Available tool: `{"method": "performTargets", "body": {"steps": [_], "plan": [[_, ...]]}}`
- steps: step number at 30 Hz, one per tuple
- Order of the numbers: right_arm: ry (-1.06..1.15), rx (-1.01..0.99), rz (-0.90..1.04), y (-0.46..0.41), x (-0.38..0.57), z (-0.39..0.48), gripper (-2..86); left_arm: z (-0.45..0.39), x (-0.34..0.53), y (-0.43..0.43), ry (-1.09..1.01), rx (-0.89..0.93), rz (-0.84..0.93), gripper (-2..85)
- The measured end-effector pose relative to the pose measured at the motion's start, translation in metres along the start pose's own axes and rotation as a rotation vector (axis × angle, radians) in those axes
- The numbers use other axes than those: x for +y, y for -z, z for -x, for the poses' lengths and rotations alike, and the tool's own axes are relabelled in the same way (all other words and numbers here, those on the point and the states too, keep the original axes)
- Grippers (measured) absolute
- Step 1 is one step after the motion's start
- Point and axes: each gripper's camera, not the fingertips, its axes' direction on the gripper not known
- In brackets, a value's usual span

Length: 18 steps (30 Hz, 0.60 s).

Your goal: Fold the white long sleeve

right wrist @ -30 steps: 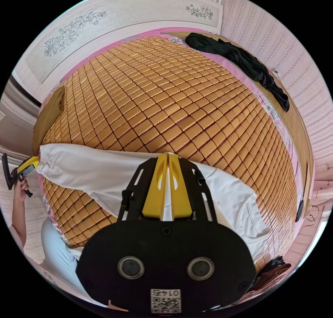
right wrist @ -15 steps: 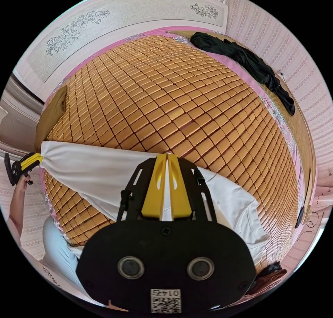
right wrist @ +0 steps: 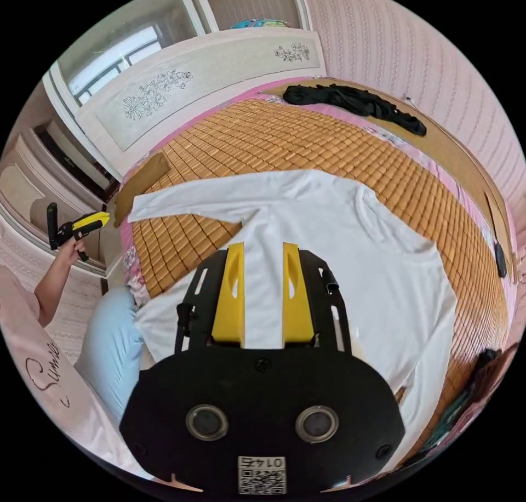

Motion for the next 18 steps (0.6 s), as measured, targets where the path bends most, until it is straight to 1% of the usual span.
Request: {"method": "performTargets", "body": {"steps": [2,3,4,5,6,8,10,11,13,15,18], "plan": [[-0.123,0.051,0.095,0.033,0.091,0.002,10.7,-0.033,0.019,0.0,-0.007,0.121,0.009,5.5],[-0.157,0.063,0.119,0.042,0.114,0.004,10.7,-0.043,0.024,0.0,-0.009,0.158,0.014,5.6],[-0.229,0.094,0.155,0.06,0.159,0.008,10.8,-0.064,0.034,-0.001,-0.031,0.22,0.027,5.6],[-0.304,0.129,0.184,0.079,0.201,0.013,10.9,-0.088,0.043,-0.001,-0.065,0.247,0.049,5.7],[-0.339,0.142,0.19,0.088,0.22,0.016,10.9,-0.1,0.046,-0.002,-0.083,0.253,0.06,5.7],[-0.456,0.166,0.19,0.119,0.284,0.029,11.6,-0.154,0.058,-0.002,-0.177,0.266,0.081,5.8],[-0.519,0.171,0.18,0.134,0.318,0.039,12.0,-0.19,0.065,-0.005,-0.242,0.265,0.083,5.8],[-0.537,0.158,0.179,0.137,0.333,0.045,12.2,-0.21,0.068,-0.012,-0.269,0.249,0.111,5.9],[-0.551,0.133,0.202,0.133,0.345,0.051,13.0,-0.228,0.071,-0.022,-0.285,0.238,0.135,6.0],[-0.542,0.116,0.252,0.125,0.347,0.057,13.4,-0.235,0.071,-0.033,-0.295,0.224,0.148,6.2],[-0.486,0.157,0.311,0.119,0.335,0.066,13.3,-0.239,0.067,-0.067,-0.296,0.147,0.226,7.2]]}}
